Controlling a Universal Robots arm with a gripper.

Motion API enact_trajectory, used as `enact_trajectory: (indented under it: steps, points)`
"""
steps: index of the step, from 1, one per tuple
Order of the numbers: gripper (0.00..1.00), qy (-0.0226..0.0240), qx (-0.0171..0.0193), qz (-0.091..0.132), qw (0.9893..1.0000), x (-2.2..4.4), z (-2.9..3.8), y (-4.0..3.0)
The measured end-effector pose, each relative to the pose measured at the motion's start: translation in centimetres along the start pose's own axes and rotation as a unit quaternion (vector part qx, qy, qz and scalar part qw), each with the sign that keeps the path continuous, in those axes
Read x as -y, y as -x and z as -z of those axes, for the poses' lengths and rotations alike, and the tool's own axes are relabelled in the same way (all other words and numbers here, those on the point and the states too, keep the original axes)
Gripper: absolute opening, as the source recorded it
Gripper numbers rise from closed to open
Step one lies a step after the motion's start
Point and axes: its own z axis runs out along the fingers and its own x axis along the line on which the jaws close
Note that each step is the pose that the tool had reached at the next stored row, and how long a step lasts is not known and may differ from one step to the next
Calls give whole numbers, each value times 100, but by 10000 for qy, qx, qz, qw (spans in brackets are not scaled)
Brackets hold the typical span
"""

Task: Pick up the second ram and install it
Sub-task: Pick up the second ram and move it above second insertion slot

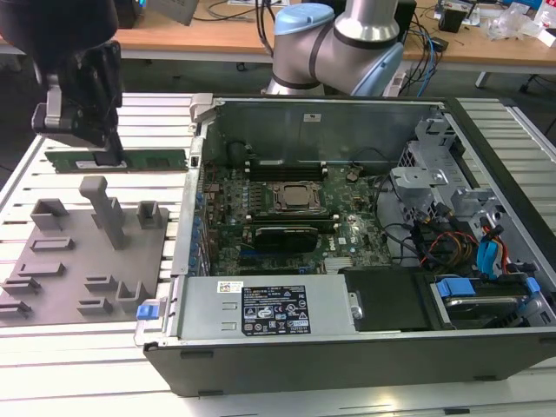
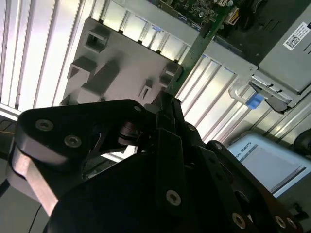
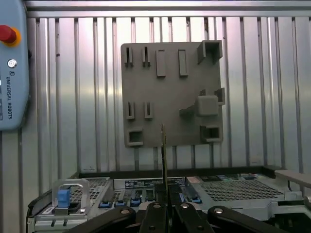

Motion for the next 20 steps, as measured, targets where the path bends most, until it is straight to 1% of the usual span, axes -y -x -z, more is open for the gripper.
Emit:
enact_trajectory:
  steps: [1, 5, 7, 10, 11, 13, 14, 16, 20]
  points:
    - [13, 0, 0, 0, 10000, 188, 8, 8]
    - [13, 0, 0, 0, 10000, 271, 11, 12]
    - [13, 0, 0, 0, 10000, 335, 14, 15]
    - [13, 0, 0, 0, 10000, 387, 16, 16]
    - [13, 0, 0, 0, 10000, 416, 17, 17]
    - [13, 0, 0, 0, 10000, 452, 19, 19]
    - [13, 0, 0, -1, 10000, 508, 21, 21]
    - [13, 0, 0, 0, 10000, 594, 24, 24]
    - [13, 0, 0, 0, 10000, 716, 29, 29]
